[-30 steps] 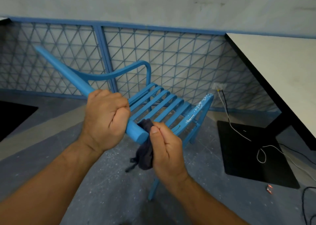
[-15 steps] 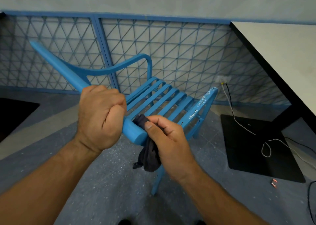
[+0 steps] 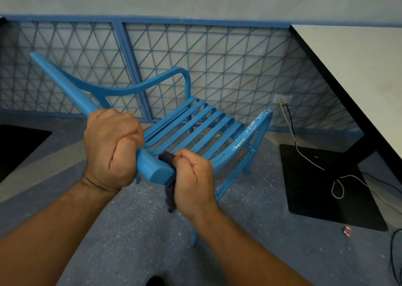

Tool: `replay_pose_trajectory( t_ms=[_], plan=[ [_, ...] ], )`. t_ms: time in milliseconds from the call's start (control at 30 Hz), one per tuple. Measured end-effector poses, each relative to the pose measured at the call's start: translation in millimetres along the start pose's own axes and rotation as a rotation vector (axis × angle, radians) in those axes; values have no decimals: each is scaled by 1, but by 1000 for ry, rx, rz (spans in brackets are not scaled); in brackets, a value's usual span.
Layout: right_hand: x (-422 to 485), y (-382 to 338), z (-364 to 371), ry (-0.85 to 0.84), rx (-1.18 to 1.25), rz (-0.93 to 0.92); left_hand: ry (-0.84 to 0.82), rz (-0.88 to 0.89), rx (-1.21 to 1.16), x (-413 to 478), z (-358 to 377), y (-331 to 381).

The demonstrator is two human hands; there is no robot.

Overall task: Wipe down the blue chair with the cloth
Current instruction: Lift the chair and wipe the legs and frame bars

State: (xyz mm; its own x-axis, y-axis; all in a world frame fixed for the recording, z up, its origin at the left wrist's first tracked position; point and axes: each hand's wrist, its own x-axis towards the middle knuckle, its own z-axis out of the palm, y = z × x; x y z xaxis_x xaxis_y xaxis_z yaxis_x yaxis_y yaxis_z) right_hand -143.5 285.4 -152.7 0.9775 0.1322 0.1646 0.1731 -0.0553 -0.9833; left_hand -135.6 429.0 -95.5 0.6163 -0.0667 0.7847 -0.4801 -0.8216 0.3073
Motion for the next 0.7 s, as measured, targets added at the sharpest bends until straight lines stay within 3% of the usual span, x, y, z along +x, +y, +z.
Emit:
replay_pose_trajectory(
  t_ms=[100,267,500,700],
  plan=[
    [-12,-10,17,74,111,-107,-24,1,17,1,-1,-2],
    [-11,10,9,140,47,-341,-110,19,63,4,-6,-1],
    [5,8,-5,8,-68,-110,-333,-28,118,11,-19,8],
    [-29,-14,21,161,181,-190,-490,-190,174,16,-24,23]
  ],
)
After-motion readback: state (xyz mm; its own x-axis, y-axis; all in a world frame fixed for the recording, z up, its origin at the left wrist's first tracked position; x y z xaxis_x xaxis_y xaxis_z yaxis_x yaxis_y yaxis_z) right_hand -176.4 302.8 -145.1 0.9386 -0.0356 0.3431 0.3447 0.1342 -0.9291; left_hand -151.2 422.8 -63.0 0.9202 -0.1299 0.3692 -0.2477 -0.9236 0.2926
